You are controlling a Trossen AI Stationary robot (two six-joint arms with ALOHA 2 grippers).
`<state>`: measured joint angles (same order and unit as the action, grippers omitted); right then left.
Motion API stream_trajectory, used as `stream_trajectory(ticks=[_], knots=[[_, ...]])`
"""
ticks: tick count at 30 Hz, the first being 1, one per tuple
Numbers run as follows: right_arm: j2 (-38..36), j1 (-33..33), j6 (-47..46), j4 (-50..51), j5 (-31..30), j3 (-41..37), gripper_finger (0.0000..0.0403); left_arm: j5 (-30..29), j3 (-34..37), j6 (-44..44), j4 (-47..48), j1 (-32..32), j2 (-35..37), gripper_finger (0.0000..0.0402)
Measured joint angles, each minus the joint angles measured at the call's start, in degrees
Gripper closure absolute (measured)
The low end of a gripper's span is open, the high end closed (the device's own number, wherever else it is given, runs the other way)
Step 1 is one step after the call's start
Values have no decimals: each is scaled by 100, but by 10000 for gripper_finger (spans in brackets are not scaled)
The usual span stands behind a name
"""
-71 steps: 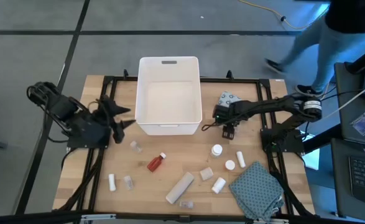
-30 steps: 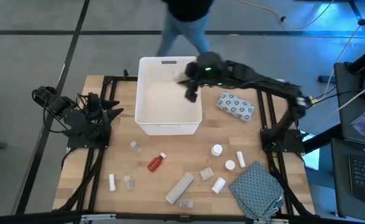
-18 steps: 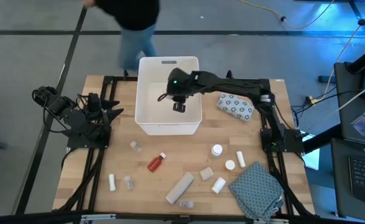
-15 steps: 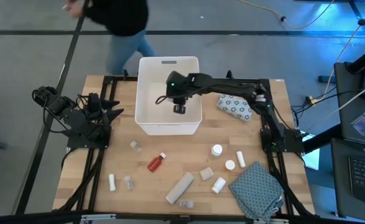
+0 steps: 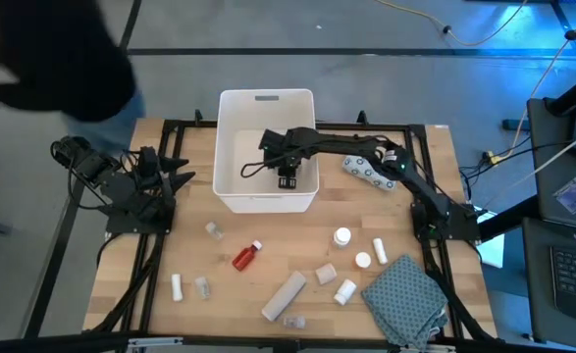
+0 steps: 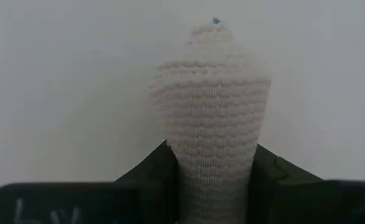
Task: Pick & place medical supplies in basket/bin
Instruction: Put the top white bandage into the white bin, then put the white bandage into the white bin
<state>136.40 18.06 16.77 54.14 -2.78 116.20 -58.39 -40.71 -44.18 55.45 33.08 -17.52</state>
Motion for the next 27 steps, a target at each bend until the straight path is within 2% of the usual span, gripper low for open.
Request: stream_trajectory(ticks=[4, 9, 19, 23, 27], knots=[[44, 0, 84, 31, -5, -15, 285, -2, 0, 0, 5, 0, 0, 167], [44, 2, 175, 49, -3, -22, 260, -2, 0, 2, 5, 0, 0, 167], [44, 4, 149, 188, -5, 14, 144, -2, 0, 2, 5, 0, 0, 167], [44, 2, 145, 552, -7, 358, 117, -2, 0, 2, 5, 0, 0, 167], [44, 0, 129, 835, -7, 978, 110, -2, 0, 2, 6, 0, 0, 167]])
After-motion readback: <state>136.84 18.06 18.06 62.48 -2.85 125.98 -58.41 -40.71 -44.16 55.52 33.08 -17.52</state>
